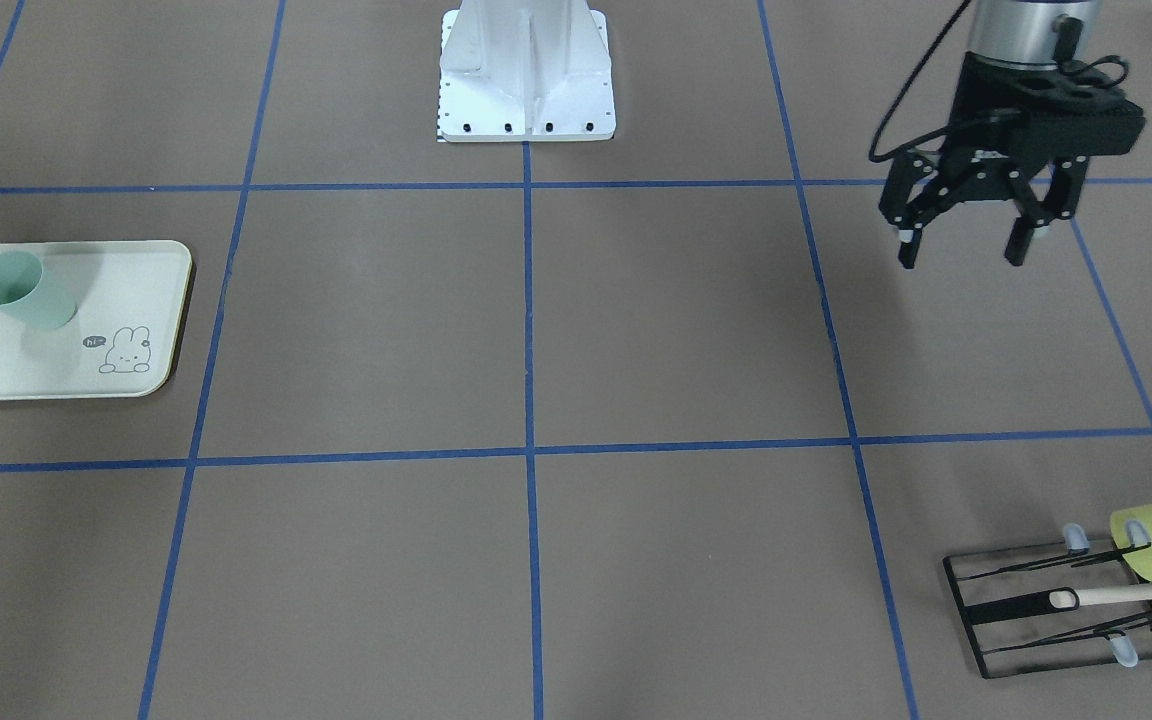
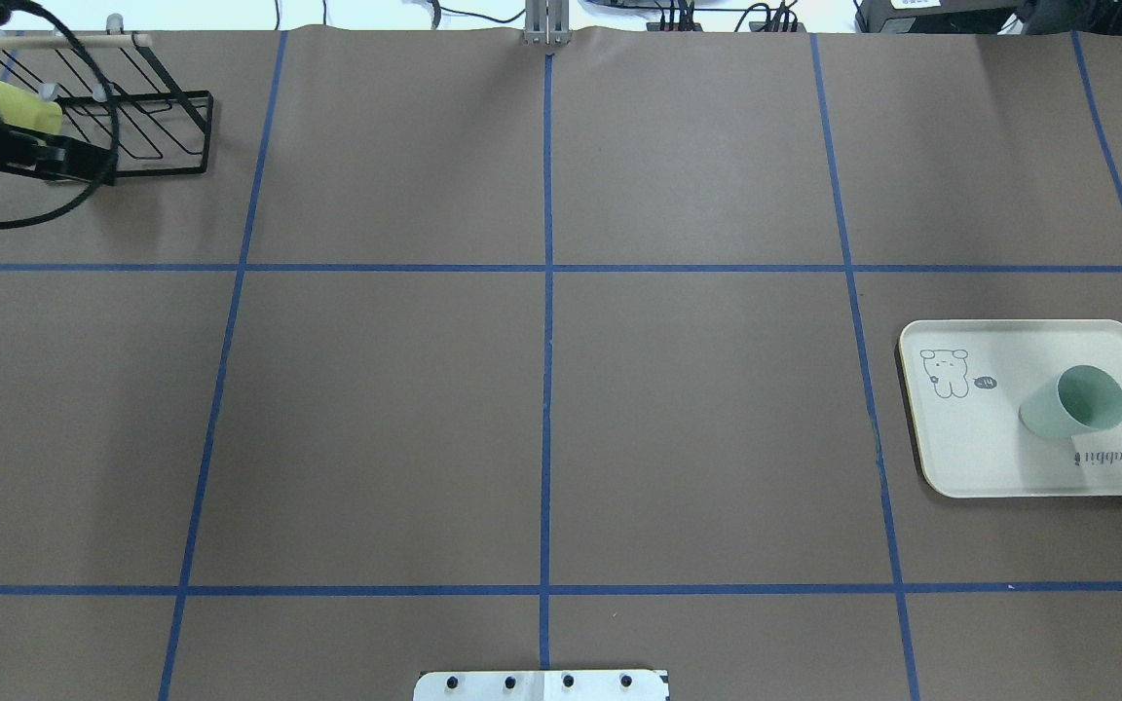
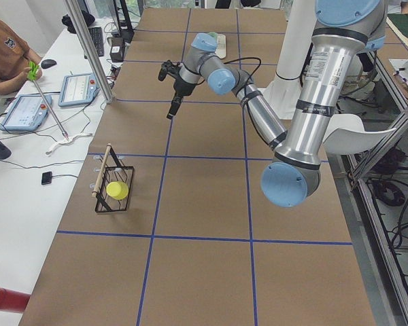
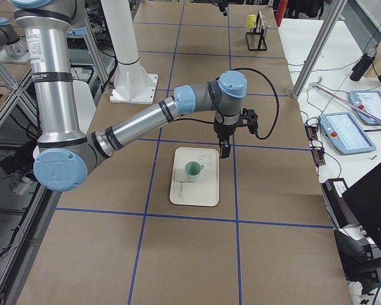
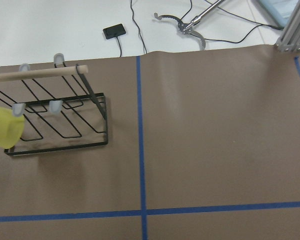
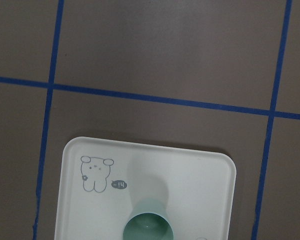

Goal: Left arm grabs green cup and hands to right arm on tray

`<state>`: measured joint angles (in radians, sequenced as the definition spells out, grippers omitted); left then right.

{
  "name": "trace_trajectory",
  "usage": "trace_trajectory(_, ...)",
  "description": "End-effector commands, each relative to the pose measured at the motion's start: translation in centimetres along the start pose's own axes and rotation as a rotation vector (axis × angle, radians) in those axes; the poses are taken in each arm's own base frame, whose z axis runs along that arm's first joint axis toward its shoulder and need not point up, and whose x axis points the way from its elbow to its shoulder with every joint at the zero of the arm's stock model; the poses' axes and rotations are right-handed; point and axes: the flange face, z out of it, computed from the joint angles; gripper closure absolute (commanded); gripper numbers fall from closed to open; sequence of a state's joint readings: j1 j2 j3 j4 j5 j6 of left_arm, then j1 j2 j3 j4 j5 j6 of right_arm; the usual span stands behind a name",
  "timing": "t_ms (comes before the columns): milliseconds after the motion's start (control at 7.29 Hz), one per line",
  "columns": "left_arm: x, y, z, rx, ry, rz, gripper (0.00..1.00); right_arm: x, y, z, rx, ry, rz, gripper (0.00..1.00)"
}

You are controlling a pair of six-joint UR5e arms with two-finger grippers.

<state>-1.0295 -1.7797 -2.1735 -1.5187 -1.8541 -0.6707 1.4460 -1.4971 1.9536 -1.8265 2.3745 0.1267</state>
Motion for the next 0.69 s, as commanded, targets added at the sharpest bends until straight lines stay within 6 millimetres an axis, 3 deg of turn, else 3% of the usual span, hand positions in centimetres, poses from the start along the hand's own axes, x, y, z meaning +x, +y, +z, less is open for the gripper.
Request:
trace_trajectory(0, -13.4, 0.4, 0.1, -0.138, 0.080, 0.125, 0.00, 4.5, 0.6, 1.1, 0.088, -0.012, -0.022, 0.01)
trace_trajectory(137, -19.3, 0.4, 0.3, -0.165, 0.126, 0.131, 0.00, 5.5, 0.7, 1.9, 0.075, -0.002, -0.006, 0.01)
trace_trajectory(275, -24.7, 1.7, 1.1, -0.193, 0.160, 0.118, 0.00, 5.9, 0.8, 2.1, 0.072, 0.014, -0.003, 0.01)
trace_trajectory(412, -26.1, 2.3, 2.1, -0.204, 0.150, 0.103, 0.00, 6.3, 1.2, 2.4, 0.065, 0.015, 0.009, 0.01)
trace_trajectory(549, -29.3, 5.1, 5.4, -0.285, 0.130, 0.039, 0.00, 7.4, 1.7, 3.4, 0.042, 0.016, 0.033, 0.01)
